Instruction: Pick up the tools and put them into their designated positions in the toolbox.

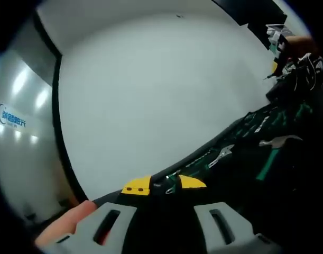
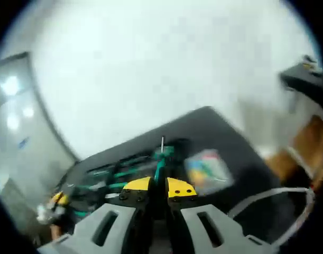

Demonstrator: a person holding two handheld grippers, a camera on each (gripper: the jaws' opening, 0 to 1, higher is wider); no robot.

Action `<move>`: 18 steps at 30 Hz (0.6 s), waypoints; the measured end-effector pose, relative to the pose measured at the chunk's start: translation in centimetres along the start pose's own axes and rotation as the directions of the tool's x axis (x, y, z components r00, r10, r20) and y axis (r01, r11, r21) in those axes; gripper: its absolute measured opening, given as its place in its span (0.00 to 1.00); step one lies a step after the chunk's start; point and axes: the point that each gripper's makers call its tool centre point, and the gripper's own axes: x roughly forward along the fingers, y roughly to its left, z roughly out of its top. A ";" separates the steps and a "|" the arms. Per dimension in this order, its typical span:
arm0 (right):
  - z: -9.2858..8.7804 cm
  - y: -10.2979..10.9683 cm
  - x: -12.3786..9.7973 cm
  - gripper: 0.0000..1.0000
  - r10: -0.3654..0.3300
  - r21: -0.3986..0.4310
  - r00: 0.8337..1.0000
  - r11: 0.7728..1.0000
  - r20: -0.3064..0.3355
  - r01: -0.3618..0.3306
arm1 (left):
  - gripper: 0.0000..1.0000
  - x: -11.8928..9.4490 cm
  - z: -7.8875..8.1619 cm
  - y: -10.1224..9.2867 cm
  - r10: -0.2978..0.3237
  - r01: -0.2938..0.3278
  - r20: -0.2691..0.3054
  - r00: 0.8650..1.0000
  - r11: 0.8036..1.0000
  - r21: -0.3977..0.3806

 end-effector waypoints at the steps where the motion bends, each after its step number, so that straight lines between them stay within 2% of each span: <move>1: -0.1 0.3 0.5 0.07 0.011 -0.011 1.000 1.000 -0.015 -0.011 | 0.14 0.0 0.0 0.0 0.000 0.000 0.000 1.000 1.000 -0.002; 2: -0.1 1.5 1.8 0.07 0.042 -0.069 0.998 0.997 -0.045 -0.045 | 0.14 0.0 0.0 0.2 0.005 -0.005 0.004 1.000 1.000 -0.019; 3: 0.4 2.2 2.6 0.07 0.055 -0.112 0.998 0.992 -0.042 -0.060 | 0.14 -0.1 0.0 0.3 0.008 -0.008 0.007 1.000 1.000 -0.023; 5: 1.2 4.9 5.3 0.07 0.142 -0.221 0.987 0.963 -0.075 -0.155 | 0.14 -0.1 0.1 0.3 0.004 -0.003 0.014 1.000 1.000 -0.031; 6: 1.2 6.6 7.5 0.07 0.204 -0.327 0.972 0.916 -0.114 -0.230 | 0.14 -0.1 0.1 0.3 0.002 -0.001 0.015 1.000 0.999 -0.040; 7: 1.0 7.4 9.0 0.07 0.230 -0.401 0.963 0.876 -0.138 -0.267 | 0.14 -0.1 0.0 0.3 0.001 -0.001 0.011 1.000 0.999 -0.045; 8: 0.6 7.4 11.5 0.07 0.212 -0.479 0.961 0.834 -0.179 -0.273 | 0.14 -0.1 -0.1 0.3 0.002 -0.002 0.009 1.000 0.999 -0.045; 9: 0.2 7.1 13.0 0.07 0.181 -0.504 0.959 0.820 -0.218 -0.270 | 0.14 0.0 -0.2 0.3 0.001 -0.001 0.003 1.000 0.999 -0.040; 10: -0.4 7.6 14.9 0.07 0.203 -0.551 0.941 0.770 -0.270 -0.323 | 0.14 0.0 -0.3 0.3 -0.003 0.003 -0.001 1.000 0.999 -0.038; 11: -1.0 7.6 16.3 0.07 0.199 -0.563 0.930 0.750 -0.308 -0.347 | 0.14 0.1 -0.4 0.3 -0.006 0.006 -0.003 1.000 0.999 -0.039; 12: -2.3 6.4 18.4 0.07 0.114 -0.596 0.914 0.725 -0.389 -0.345 | 0.14 0.0 -0.4 0.2 -0.008 0.008 -0.005 1.000 0.999 -0.041; 13: -2.9 5.9 18.8 0.07 0.086 -0.622 0.904 0.699 -0.418 -0.353 | 0.14 0.1 -0.6 0.3 -0.008 0.008 -0.008 1.000 0.999 -0.042; 14: -4.5 5.1 20.1 0.07 0.029 -0.699 0.872 0.584 -0.489 -0.411 | 0.14 0.1 -0.8 0.2 -0.014 0.013 -0.022 1.000 0.999 -0.041; 15: -5.3 4.6 20.9 0.07 0.000 -0.728 0.853 0.521 -0.521 -0.445 | 0.14 0.0 -0.9 0.1 -0.016 0.015 -0.034 0.999 0.999 -0.043; 16: -6.5 4.4 21.5 0.07 -0.008 -0.734 0.823 0.456 -0.568 -0.503 | 0.14 0.0 -1.0 0.1 -0.016 0.015 -0.039 0.999 0.999 -0.042; 17: -7.0 4.6 21.9 0.07 0.011 -0.742 0.808 0.390 -0.589 -0.546 | 0.14 0.3 -1.1 -0.1 -0.019 0.018 -0.042 0.999 0.999 -0.037; 18: -6.9 4.4 22.6 0.07 0.011 -0.767 0.799 0.274 -0.601 -0.580 | 0.14 0.3 -1.2 -0.1 -0.019 0.018 -0.043 0.999 0.999 -0.035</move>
